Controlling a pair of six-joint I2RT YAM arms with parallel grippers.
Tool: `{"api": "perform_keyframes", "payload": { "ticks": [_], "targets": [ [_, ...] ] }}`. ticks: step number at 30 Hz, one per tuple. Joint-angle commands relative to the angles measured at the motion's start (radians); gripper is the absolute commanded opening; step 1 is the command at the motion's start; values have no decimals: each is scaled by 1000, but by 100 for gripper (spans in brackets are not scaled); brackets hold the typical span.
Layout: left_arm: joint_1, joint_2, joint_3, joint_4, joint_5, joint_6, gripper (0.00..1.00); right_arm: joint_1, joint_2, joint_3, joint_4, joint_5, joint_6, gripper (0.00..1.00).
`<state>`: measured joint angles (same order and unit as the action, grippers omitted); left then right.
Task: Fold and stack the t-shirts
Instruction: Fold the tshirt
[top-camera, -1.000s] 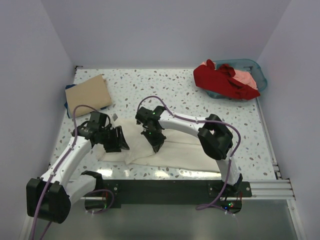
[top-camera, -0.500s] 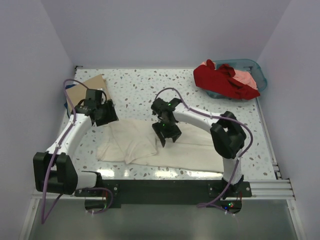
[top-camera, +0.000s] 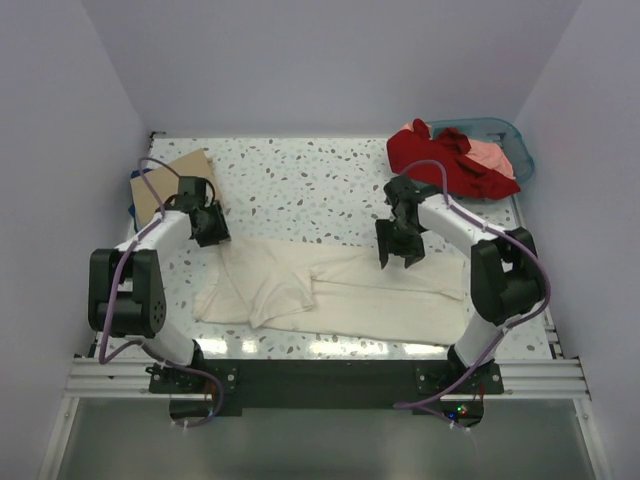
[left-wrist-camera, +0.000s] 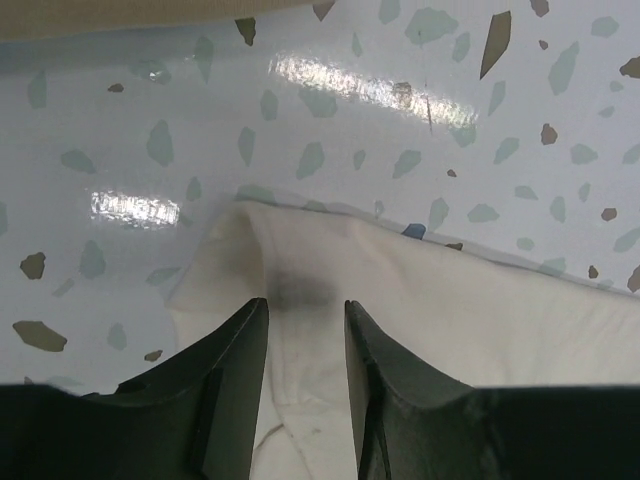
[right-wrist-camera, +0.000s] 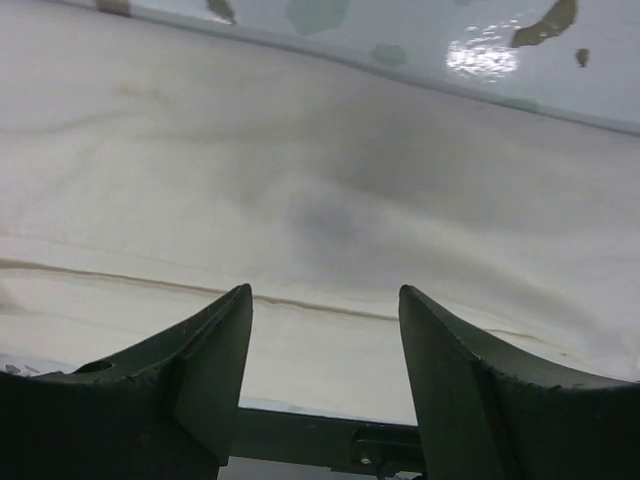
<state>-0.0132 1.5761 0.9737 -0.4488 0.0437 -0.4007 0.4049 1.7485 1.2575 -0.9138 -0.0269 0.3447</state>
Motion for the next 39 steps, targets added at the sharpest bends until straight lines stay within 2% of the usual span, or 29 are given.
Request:
{"api": "perform_keyframes", "payload": {
  "ticks": [1, 5, 7, 15, 27, 34, 39],
  "targets": [
    [9, 45, 22, 110, 28, 5, 41, -81, -75, -39, 56, 41, -30, 64],
    [10, 99, 26, 142, 45, 8, 37, -170, -83, -81, 75, 42, -41, 64],
    [12, 130, 29, 147, 45, 14, 32, -187, -80, -98, 79, 50, -46, 64],
    [13, 190, 45, 133, 16, 31, 26, -267, -41, -190, 98, 93, -42, 64],
    [45, 239, 131, 81, -41, 68, 26, -362, 29, -210, 81, 162, -47, 64],
    [45, 202, 151, 39, -99, 91, 28, -383, 46, -202, 72, 168, -38, 64],
    [44, 173, 175, 7, -85, 89, 29, -382, 42, -187, 62, 162, -38, 64]
  ]
}}
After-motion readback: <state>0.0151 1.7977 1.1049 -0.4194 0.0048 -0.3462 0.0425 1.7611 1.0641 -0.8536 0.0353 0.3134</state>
